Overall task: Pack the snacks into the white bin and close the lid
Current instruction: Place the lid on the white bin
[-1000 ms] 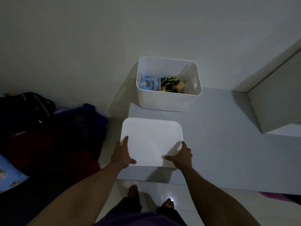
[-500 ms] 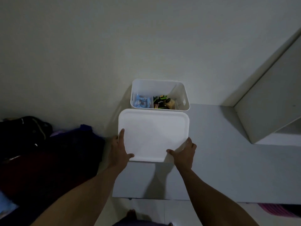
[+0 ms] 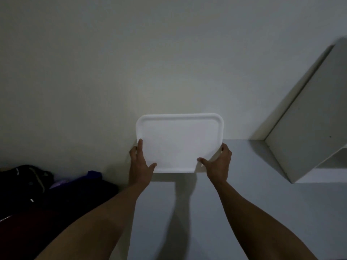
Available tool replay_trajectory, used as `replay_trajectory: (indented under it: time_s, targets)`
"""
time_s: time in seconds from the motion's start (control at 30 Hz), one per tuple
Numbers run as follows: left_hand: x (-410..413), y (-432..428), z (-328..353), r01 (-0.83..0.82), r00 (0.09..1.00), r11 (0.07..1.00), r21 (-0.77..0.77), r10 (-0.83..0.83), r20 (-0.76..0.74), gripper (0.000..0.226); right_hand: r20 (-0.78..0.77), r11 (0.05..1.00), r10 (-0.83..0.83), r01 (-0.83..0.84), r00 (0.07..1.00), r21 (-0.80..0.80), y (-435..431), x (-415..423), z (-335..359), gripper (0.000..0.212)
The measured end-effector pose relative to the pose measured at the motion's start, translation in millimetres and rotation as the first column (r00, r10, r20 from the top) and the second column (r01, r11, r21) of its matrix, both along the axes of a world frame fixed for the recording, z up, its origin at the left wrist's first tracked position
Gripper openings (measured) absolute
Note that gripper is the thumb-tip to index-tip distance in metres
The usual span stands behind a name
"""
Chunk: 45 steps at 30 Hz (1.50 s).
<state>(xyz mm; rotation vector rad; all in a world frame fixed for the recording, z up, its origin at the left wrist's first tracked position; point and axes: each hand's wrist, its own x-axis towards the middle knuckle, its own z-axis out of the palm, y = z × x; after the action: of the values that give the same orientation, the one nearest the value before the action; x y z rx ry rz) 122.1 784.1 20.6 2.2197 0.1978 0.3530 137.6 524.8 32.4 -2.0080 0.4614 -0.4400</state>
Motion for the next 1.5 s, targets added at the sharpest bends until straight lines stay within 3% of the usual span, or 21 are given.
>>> replay_trajectory:
  time_s: [0.13,0.3,0.67,0.9,1.2,1.5]
  targets:
    - [37.6,2.4,3.8,-0.067,0.997,0.989,-0.132,0.062,-0.041,0.097,0.008,0.999,0.034,-0.034,0.999,0.034,-10.4,29.1,6.8,0.104]
    - [86.2,1.5,11.8,-0.061,0.998,0.985,-0.164,0.062,0.003,0.055,-0.006,0.995,0.071,-0.070,0.997,0.073,-25.4,72.3,15.6,0.102]
    - [136.6,-14.7,-7.9,-0.109,0.992,0.984,-0.141,0.098,-0.083,0.060,-0.129,0.992,0.129,-0.129,0.983,0.008,-39.0,131.2,1.9,0.094]
    - [148.3,-19.4,-11.7,-0.160,0.982,0.965,-0.207,0.134,-0.136,0.059,-0.172,0.989,0.137,-0.144,0.975,-0.026,-29.9,150.7,-0.4,0.093]
    - [154.4,-21.3,-6.1,-0.270,0.962,0.923,-0.274,0.272,-0.031,0.039,-0.232,0.992,0.096,-0.113,0.968,-0.061,-25.3,156.0,1.9,0.084]
    - [144.1,-20.9,-10.2,-0.284,0.958,0.934,-0.216,0.268,-0.104,0.039,-0.316,0.987,0.082,-0.121,0.945,-0.106,-21.3,148.9,-2.9,0.081]
